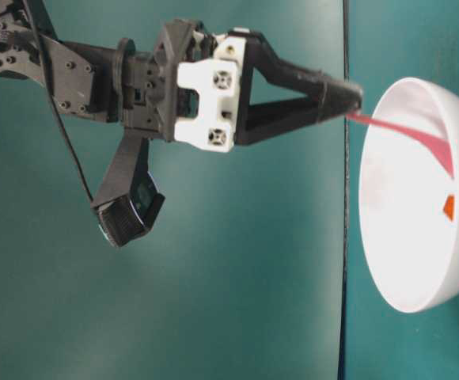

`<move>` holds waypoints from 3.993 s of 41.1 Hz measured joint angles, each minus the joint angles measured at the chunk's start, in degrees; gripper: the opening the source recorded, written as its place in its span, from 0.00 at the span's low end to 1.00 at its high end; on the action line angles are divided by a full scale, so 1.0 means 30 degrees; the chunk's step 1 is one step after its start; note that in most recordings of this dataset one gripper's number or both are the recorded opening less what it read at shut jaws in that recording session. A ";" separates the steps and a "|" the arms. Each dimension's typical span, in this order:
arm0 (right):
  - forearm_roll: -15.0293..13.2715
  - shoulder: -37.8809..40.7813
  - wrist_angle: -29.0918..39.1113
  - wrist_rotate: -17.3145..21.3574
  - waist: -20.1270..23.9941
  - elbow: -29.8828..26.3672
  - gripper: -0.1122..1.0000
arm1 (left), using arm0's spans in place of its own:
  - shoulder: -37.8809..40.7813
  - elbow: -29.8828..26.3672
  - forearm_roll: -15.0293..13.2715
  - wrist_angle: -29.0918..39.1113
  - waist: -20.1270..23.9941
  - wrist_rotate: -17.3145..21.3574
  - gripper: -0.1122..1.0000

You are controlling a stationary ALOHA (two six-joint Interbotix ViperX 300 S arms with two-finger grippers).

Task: Grip the spoon and scoop the red block from the bowl with right arm.
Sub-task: 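Lift the spoon and lower its bowl into the white bowl, then drag the spoon under the red cube inside the white bowl, then raise the spoon carrying the red cube up out of the bowl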

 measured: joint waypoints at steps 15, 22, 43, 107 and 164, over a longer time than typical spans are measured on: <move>-0.0557 0.0117 -0.1553 0.0059 0.0000 0.0000 0.30 | 0.0000 0.0000 0.0000 0.0000 0.0000 0.0176 0.10; -0.0557 0.0117 -0.2197 0.0059 0.0146 0.0000 0.30 | 0.0000 0.0029 0.0000 0.0000 -0.0029 0.0264 0.10; -0.0586 0.0000 -0.4688 0.0059 0.0850 0.1260 0.30 | 0.0000 0.0000 0.0000 0.0498 0.0000 0.0264 0.10; -0.0820 -0.5801 -1.5381 0.0117 0.1904 0.7471 0.30 | 0.0000 0.0029 0.0000 0.0820 0.0000 -0.0029 0.10; -0.1113 -1.1865 -1.3564 0.0117 0.0762 0.8145 0.30 | -0.0029 0.0029 0.0000 0.1406 -0.0029 0.0176 0.10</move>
